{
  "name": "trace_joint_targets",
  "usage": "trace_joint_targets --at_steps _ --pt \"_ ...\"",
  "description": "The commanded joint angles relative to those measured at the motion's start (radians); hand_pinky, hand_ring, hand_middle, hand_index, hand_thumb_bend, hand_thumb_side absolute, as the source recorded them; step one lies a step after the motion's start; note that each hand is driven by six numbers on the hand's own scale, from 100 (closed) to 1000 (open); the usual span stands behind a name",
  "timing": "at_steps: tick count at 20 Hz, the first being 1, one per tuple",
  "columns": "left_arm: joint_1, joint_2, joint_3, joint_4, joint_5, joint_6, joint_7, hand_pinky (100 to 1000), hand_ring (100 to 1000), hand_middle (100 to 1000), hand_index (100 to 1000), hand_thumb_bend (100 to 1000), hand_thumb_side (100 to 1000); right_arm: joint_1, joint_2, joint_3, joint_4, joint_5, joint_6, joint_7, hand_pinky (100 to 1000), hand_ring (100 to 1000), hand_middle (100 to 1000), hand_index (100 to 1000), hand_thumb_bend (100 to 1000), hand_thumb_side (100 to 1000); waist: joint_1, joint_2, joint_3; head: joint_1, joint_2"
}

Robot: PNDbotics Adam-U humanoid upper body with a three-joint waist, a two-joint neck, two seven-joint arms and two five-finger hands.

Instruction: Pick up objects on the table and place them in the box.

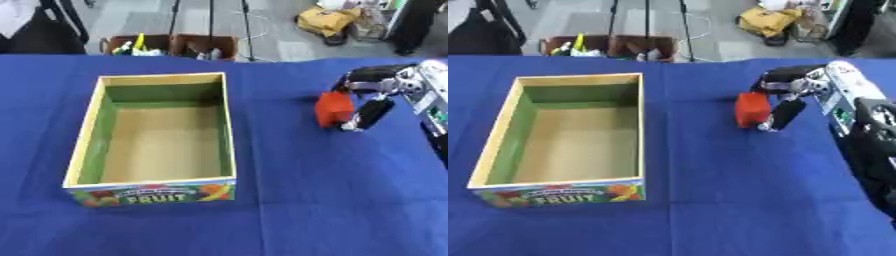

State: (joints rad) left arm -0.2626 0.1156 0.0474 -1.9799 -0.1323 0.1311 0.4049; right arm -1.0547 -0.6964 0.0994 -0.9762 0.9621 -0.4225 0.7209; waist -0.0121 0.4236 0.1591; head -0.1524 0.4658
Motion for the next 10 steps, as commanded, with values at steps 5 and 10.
trace_joint_targets --at_steps 5,10 --pt "0.003 0.019 0.001 -0.020 0.000 -0.001 -0.003 272 665 552 473 100 859 -0.029 -0.032 -0.006 -0.041 -0.005 0.007 -0.053 571 704 466 536 100 439 0.001 -0.043 -0.007 -0.002 0.007" --pt "0.006 0.020 0.001 -0.020 0.000 0.001 -0.003 273 664 552 473 100 859 -0.034 -0.036 -0.009 -0.055 -0.022 0.030 -0.096 548 670 412 473 100 442 0.002 -0.055 -0.013 -0.001 0.014"
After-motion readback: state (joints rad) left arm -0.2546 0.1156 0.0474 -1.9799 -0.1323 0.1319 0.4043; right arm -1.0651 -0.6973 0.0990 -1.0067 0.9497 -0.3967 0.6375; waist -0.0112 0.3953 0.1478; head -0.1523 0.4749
